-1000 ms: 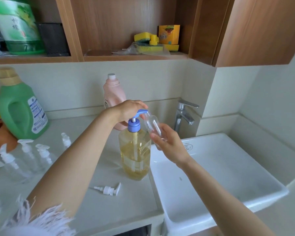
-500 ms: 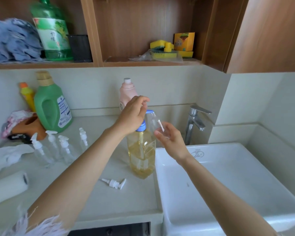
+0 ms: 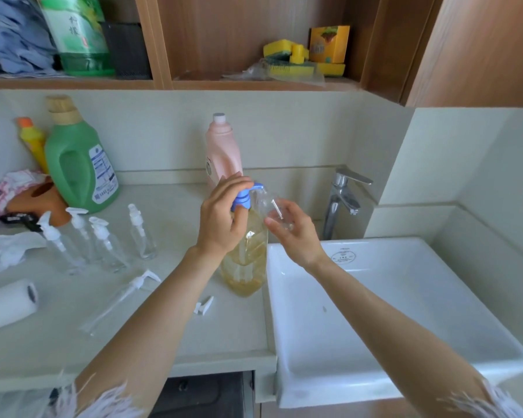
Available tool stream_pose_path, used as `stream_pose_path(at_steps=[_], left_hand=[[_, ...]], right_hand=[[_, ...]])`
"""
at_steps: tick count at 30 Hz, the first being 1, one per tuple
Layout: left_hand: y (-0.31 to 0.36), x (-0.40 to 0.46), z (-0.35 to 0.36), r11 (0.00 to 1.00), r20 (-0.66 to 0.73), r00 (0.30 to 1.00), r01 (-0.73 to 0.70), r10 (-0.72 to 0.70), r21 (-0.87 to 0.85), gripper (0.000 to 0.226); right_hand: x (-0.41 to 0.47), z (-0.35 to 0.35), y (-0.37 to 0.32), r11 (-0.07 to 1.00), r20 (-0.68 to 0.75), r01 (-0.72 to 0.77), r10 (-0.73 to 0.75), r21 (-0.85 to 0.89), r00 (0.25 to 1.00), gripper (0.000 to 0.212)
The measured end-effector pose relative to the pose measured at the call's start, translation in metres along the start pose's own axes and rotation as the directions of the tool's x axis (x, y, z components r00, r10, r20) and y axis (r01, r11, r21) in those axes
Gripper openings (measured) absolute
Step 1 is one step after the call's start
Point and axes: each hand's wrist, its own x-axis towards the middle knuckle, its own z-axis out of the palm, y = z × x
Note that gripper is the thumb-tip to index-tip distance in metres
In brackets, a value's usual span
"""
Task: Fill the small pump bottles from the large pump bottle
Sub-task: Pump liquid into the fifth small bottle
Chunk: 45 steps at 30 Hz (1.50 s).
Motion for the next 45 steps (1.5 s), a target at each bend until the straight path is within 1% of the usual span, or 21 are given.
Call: stream_pose_path(at_steps=[3,7,10,13,18,22,28,32,36,39,42,45], left_hand=[[0.001,-0.001,-0.005,1.0,0.028,1.0,0.007,-0.007,0.006,0.045],[0.004,0.012,-0.018,1.0,0.082,0.997,-0.003,0.002,0.016,0.046],[0.006,0.019,-0.022,0.999,0.058,0.998,-0.017,0.014,0.038,0.044],[0.004,0.019,-0.021,0.999,0.044,0.999,-0.006,0.004,0.051,0.041],[-0.004,0.023,-0.018,1.0,0.024,1.0,0.013,-0.013,0.005,0.022],[-0.006,0.022,-0.018,0.999,0.034,0.999,-0.018,0.019,-0.044,0.021],[-0.011,0.018,-0.013,0.994,0.007,0.999,-0.035,0.036,-0.1,0.02],[-0.011,0.008,-0.007,0.993,-0.001,1.0,-0.026,0.026,-0.115,0.02],[-0.011,0.014,-0.016,0.991,0.072,0.997,0.011,-0.002,-0.134,0.022],[-0.012,0.026,-0.024,0.994,0.085,0.994,-0.054,0.062,-0.097,0.021],[-0.014,0.028,-0.029,0.993,0.078,0.991,-0.109,0.112,-0.035,0.019],[-0.017,0.026,-0.033,0.993,0.075,0.99,-0.114,0.116,-0.029,0.014]], right_hand=[[0.0,-0.001,-0.002,1.0,0.011,0.002,-0.002,-0.001,1.0,0.03],[0.002,0.0,-0.006,0.997,0.015,-0.022,0.021,0.07,1.0,0.029],[0.005,0.001,-0.009,0.991,-0.005,-0.038,0.039,0.128,0.999,0.032],[0.008,0.0,-0.008,0.99,-0.003,-0.039,0.039,0.138,0.999,0.033],[0.005,-0.002,-0.002,0.994,0.0,-0.013,0.013,0.113,1.0,0.034],[0.006,0.001,-0.006,0.987,0.0,0.007,-0.007,0.161,1.0,0.035],[0.005,0.004,-0.003,0.978,0.024,-0.03,0.026,0.207,0.999,0.034],[0.001,0.0,-0.001,0.977,0.031,-0.075,0.07,0.199,0.997,0.04],[0.0,0.0,-0.009,0.983,0.007,-0.092,0.092,0.157,0.996,0.033],[-0.001,0.001,-0.018,0.978,-0.019,-0.103,0.108,0.179,0.994,0.025],[-0.002,0.001,-0.023,0.981,-0.028,-0.073,0.079,0.181,0.996,0.023],[-0.002,-0.003,-0.027,0.992,-0.036,-0.057,0.061,0.113,0.997,0.025]])
